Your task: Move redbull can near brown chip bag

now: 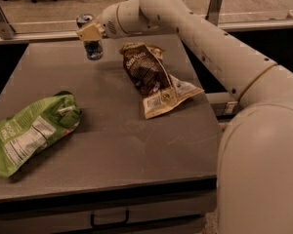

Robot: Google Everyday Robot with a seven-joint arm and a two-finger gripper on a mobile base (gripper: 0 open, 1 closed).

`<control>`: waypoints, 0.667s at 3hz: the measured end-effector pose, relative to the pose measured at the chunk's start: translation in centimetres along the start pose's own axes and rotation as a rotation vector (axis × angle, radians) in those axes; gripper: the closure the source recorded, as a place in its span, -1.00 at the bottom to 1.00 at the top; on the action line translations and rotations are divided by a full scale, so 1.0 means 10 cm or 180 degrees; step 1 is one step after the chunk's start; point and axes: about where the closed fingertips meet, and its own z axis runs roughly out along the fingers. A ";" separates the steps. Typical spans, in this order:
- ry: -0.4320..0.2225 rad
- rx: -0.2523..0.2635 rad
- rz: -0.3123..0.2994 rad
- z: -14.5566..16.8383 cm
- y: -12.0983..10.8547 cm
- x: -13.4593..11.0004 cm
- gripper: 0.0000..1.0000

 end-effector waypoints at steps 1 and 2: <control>0.0090 0.0156 0.0095 -0.18 -0.05 0.13 1.00; 0.0198 0.0281 0.0188 -0.31 -0.09 0.27 1.00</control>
Offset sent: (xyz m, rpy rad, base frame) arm -0.0093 -0.0676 -0.0205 -0.0614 0.0674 -0.1776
